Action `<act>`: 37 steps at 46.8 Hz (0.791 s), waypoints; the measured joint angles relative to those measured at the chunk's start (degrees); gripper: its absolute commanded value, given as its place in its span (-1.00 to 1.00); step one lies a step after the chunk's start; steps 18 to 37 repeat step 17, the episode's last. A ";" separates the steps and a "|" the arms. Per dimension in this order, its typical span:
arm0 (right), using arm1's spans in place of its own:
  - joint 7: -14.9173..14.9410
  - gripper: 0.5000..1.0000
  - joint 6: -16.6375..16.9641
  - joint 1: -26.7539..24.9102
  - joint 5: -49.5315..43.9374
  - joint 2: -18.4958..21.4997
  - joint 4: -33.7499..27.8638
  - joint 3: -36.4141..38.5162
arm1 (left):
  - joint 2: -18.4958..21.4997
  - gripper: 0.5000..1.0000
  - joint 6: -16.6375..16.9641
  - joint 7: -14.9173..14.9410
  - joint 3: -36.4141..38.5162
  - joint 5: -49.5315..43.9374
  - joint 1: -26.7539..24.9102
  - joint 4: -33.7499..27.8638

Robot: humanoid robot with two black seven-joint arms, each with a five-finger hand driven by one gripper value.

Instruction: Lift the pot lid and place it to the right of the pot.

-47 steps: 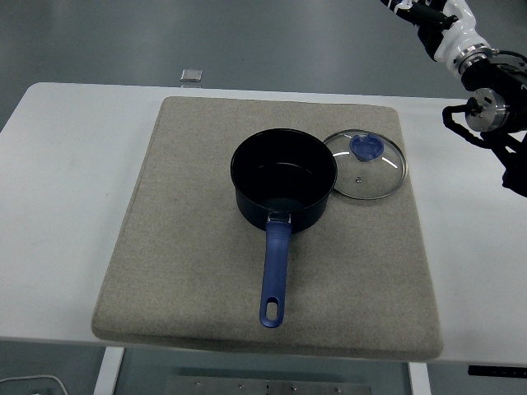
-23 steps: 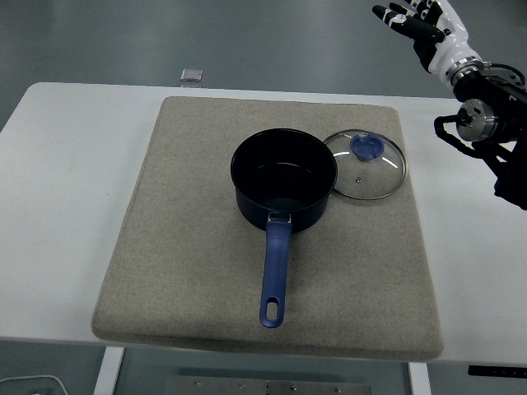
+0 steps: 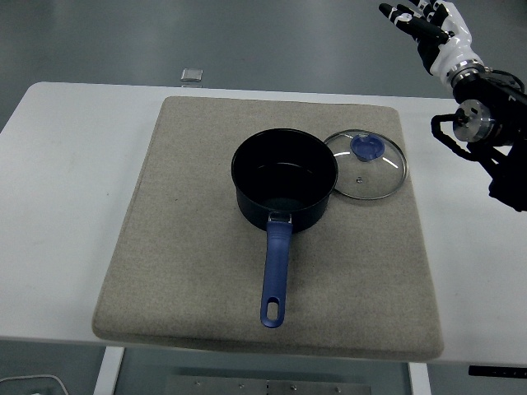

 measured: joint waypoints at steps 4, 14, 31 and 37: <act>0.00 0.64 -0.05 -0.15 2.90 -0.03 0.00 0.09 | 0.00 1.00 0.00 0.00 0.00 0.00 -0.01 0.00; 1.40 0.64 -0.08 -0.13 4.60 0.06 0.00 0.18 | 0.00 1.00 0.00 0.00 0.00 0.00 0.00 0.00; 1.92 0.65 -0.02 -0.11 4.60 0.11 0.00 0.21 | 0.00 1.00 0.00 0.00 0.00 0.00 0.00 0.00; 1.92 0.65 -0.02 -0.11 4.60 0.11 0.00 0.21 | 0.00 1.00 0.00 0.00 0.00 0.00 0.00 0.00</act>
